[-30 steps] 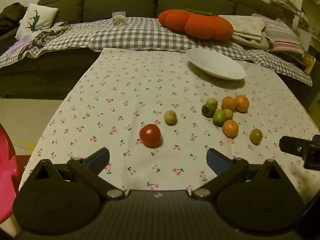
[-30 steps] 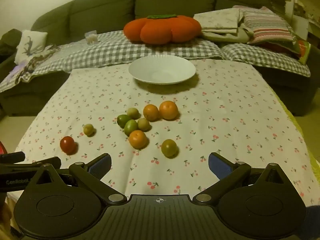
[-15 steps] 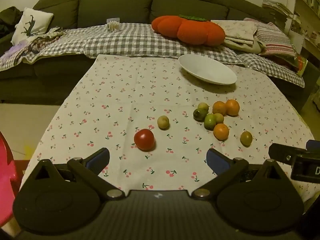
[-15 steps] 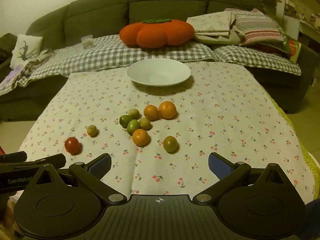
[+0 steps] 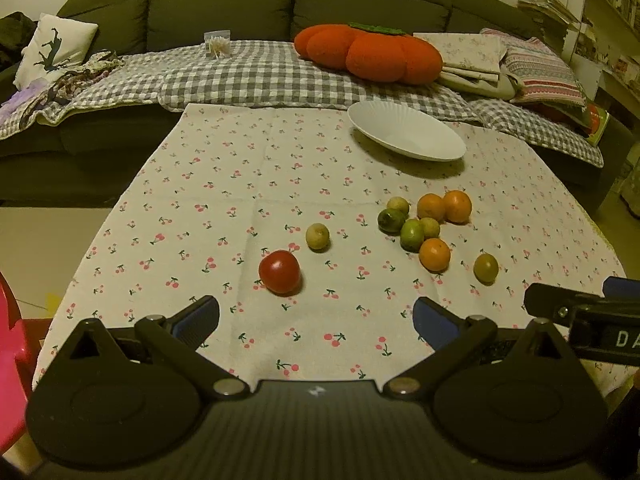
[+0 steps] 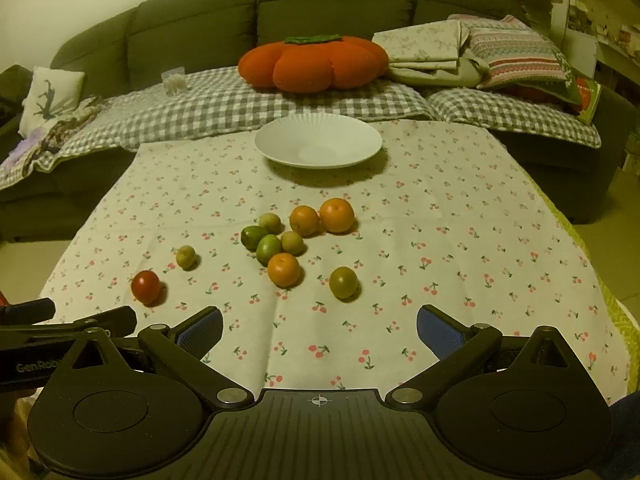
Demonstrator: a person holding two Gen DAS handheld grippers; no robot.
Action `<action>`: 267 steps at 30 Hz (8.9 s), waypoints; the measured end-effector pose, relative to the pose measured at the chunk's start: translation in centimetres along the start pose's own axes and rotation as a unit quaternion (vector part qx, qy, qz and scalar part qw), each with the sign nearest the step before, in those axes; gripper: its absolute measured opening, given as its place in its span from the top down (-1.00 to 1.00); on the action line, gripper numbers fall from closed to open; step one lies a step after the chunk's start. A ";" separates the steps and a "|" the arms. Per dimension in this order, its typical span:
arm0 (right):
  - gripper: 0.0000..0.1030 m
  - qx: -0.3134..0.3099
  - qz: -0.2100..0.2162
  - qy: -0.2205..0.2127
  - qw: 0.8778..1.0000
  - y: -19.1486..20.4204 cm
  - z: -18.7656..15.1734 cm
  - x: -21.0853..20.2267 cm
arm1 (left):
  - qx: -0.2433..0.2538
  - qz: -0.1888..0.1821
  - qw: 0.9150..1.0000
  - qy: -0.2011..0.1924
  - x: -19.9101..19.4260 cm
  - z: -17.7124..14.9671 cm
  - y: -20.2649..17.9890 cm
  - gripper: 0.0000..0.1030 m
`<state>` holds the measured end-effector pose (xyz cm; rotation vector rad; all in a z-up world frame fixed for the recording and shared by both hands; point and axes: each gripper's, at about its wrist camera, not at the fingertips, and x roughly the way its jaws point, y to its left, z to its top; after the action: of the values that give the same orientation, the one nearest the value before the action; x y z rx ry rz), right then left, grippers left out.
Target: Organize fruits
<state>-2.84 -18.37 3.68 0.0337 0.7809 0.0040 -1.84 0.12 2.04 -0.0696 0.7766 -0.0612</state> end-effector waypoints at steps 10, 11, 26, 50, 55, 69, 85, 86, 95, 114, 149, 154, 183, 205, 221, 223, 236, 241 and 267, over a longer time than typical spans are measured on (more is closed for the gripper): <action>-1.00 -0.002 -0.012 0.000 1.000 0.1 -0.1 0.5 | -0.001 0.000 1.000 -0.004 0.2 0.2 -0.1 -0.98; -1.00 -0.003 -0.012 0.001 1.000 0.1 -0.1 0.6 | 0.000 0.000 1.000 -0.004 0.3 0.2 -0.1 -0.98; -1.00 -0.008 0.003 0.000 1.000 0.0 0.4 1.7 | 0.004 0.010 1.000 -0.003 1.4 0.7 -0.5 -0.98; -0.97 0.020 0.012 0.016 1.000 -3.9 0.3 9.2 | -0.048 0.013 0.999 0.022 8.3 0.9 2.9 -0.57; -0.82 0.012 0.030 0.010 0.999 -3.5 0.4 10.4 | -0.042 0.011 0.999 0.029 9.7 0.9 2.4 -0.32; 0.07 0.008 0.021 0.029 0.999 -3.3 0.6 13.5 | -0.039 0.012 0.999 0.034 11.4 1.3 2.1 0.33; 0.52 0.024 0.036 0.020 0.999 -3.8 2.6 11.9 | -0.052 -0.009 0.998 0.026 9.9 3.7 1.0 0.34; 0.52 0.022 0.039 0.018 0.999 -3.9 3.1 11.6 | -0.051 -0.009 0.998 0.026 9.9 4.2 0.8 0.34; 0.52 0.009 0.067 0.012 0.998 -4.7 9.0 11.7 | -0.010 -0.007 1.000 0.003 10.6 10.2 -2.8 0.34; 0.52 0.012 0.086 0.011 0.996 -7.1 18.2 22.2 | 0.064 -0.061 0.995 -0.034 21.2 17.0 -8.6 0.34; -0.18 0.020 0.061 0.000 0.998 -8.2 18.6 22.6 | 0.042 -0.065 0.997 -0.025 22.3 17.9 -7.5 -0.20; -0.30 0.019 0.061 -0.005 0.998 -8.2 18.0 20.7 | 0.040 -0.058 0.997 -0.016 20.8 16.8 -7.0 -0.25; -0.72 0.014 0.097 -0.046 0.994 -5.2 12.1 10.6 | 0.030 0.011 0.999 -0.032 9.9 9.8 -3.0 -0.80; -0.73 -0.067 0.111 -0.013 0.991 -2.0 7.5 9.5 | -0.013 0.015 1.000 0.000 9.2 6.2 2.9 -0.80; -0.72 -0.092 0.113 0.047 0.988 -1.3 4.7 11.7 | 0.026 -0.009 0.999 0.039 12.3 4.3 1.2 -0.54; -0.72 -0.089 0.116 0.056 0.988 -1.1 4.6 12.2 | 0.023 -0.012 0.999 0.041 12.6 4.2 1.2 -0.50; -0.48 -0.068 0.120 0.082 0.987 -0.5 4.2 14.5 | 0.039 -0.018 0.998 0.037 14.3 4.3 0.4 0.12; -0.20 -0.071 0.119 0.086 0.987 -0.2 4.0 15.0 | 0.048 -0.015 0.998 0.032 14.7 4.3 0.0 0.28; 0.40 -0.061 0.125 0.044 0.989 -1.0 5.6 13.4 | 0.029 -0.025 0.999 0.016 14.0 6.0 -0.4 0.58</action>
<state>10.64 -19.29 -1.83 0.0156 0.8597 0.2921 12.32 -1.20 -3.37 -0.0323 0.8055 -0.1325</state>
